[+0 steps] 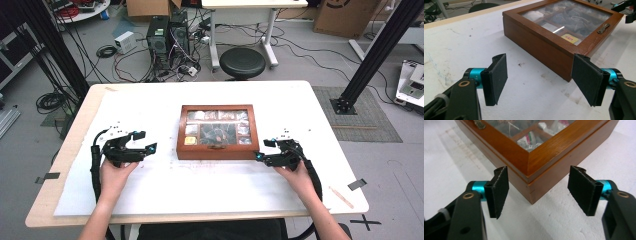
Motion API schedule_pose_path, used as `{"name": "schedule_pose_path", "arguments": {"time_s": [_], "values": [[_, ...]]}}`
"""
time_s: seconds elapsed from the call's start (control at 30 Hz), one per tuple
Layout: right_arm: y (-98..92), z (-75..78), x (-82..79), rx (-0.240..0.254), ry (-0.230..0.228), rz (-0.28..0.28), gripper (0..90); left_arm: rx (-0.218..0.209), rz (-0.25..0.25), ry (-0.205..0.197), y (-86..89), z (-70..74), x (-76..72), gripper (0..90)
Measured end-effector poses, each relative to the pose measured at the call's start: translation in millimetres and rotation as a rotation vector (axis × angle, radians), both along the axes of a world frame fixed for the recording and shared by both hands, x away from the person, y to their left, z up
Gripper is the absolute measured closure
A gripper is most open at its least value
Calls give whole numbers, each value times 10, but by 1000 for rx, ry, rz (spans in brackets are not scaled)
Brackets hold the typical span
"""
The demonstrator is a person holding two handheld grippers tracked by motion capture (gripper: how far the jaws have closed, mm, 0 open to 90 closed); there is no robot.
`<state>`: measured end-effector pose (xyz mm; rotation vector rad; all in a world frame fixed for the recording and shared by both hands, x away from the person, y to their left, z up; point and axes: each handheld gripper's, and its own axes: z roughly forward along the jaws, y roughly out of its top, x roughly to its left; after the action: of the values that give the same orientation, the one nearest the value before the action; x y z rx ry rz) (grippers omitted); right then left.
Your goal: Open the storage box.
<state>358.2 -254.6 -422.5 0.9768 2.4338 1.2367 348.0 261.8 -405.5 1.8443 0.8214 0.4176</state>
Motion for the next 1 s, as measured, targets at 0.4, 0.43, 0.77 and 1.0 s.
{"name": "schedule_pose_path", "arguments": {"time_s": [0.4,0.43,0.77,1.0], "values": [[110,-1,-17,-97,-24,23,507,7,-3,7,-6,-6,-2,295],[110,-1,-17,-97,-24,23,507,7,-3,7,-6,-6,-2,295],[110,50,-58,-109,-60,24,606,4,-7,8,-26,-9,-1,295],[107,99,-90,-100,-98,-15,595,4,-11,9,-31,-10,-3,295]]}}
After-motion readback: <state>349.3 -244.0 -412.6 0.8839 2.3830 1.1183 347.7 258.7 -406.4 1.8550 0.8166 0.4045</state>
